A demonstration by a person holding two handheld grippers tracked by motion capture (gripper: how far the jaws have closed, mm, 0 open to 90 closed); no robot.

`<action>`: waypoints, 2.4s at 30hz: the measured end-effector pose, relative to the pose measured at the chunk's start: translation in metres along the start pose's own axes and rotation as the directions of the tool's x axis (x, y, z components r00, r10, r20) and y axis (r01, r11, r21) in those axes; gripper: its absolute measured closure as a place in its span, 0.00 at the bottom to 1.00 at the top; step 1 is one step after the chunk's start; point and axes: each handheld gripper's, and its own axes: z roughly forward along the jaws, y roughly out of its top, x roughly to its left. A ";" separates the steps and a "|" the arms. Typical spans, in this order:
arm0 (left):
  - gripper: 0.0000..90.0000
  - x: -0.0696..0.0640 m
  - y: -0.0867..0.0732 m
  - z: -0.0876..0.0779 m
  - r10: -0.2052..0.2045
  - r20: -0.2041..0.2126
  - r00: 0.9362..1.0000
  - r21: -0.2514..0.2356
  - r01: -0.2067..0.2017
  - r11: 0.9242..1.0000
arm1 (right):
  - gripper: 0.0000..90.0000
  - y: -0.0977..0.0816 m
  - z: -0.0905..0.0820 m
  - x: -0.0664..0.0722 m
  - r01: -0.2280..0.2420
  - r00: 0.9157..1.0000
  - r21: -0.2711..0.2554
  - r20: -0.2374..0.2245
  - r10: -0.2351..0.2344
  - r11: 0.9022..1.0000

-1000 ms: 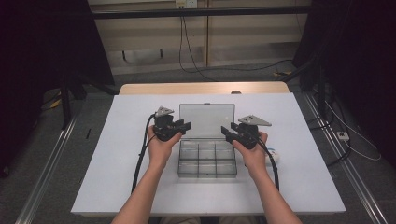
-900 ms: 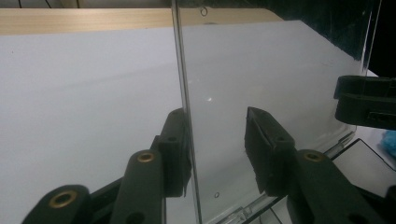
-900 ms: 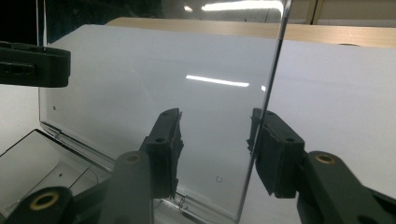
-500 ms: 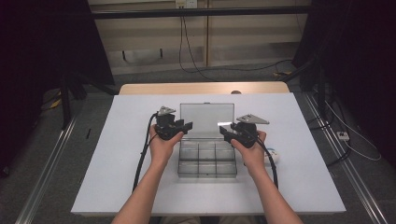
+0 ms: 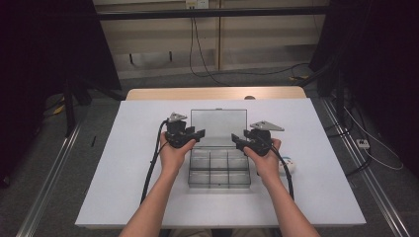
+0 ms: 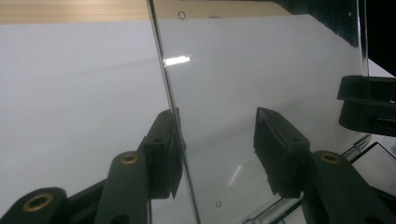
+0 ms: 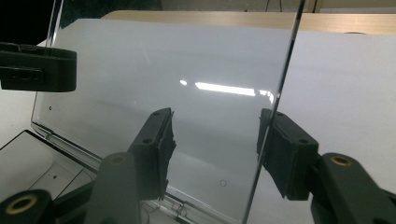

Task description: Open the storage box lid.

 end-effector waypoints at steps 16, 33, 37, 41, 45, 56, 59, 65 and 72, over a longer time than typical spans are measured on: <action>0.53 0.002 -0.002 0.006 -0.015 -0.002 1.000 0.013 0.015 1.000 | 0.47 -0.002 0.005 -0.002 -0.026 1.000 0.012 -0.007 0.026 1.000; 0.49 0.001 -0.004 0.010 -0.026 -0.009 1.000 0.024 0.026 0.999 | 0.44 -0.003 0.007 -0.003 -0.033 0.999 0.024 -0.010 0.033 0.999; 0.48 0.001 -0.005 0.011 -0.025 -0.009 1.000 0.031 0.025 0.999 | 0.43 -0.003 0.008 -0.003 -0.033 0.999 0.024 -0.006 0.033 0.999; 0.47 0.001 -0.006 0.013 -0.034 -0.011 0.999 0.037 0.035 0.999 | 0.42 -0.004 0.009 -0.003 -0.035 0.999 0.031 -0.004 0.035 0.999; 0.46 0.002 -0.007 0.013 -0.039 -0.012 0.999 0.048 0.040 0.998 | 0.41 -0.004 0.010 -0.003 -0.036 0.999 0.035 -0.001 0.036 0.999; 0.43 0.001 -0.008 0.015 -0.046 -0.025 0.999 0.065 0.048 0.997 | 0.39 -0.006 0.011 -0.002 -0.053 0.999 0.044 0.007 0.053 0.998; 0.43 0.000 -0.008 0.015 -0.048 -0.028 0.998 0.068 0.050 0.996 | 0.39 -0.006 0.011 -0.002 -0.052 0.999 0.045 0.008 0.052 0.998; 0.42 0.000 -0.009 0.016 -0.052 -0.029 0.998 0.071 0.054 0.996 | 0.38 -0.007 0.012 -0.002 -0.063 0.998 0.049 0.008 0.062 0.997; 0.41 0.000 -0.009 0.017 -0.059 -0.031 0.998 0.074 0.061 0.995 | 0.38 -0.007 0.012 -0.002 -0.068 0.998 0.052 0.007 0.067 0.996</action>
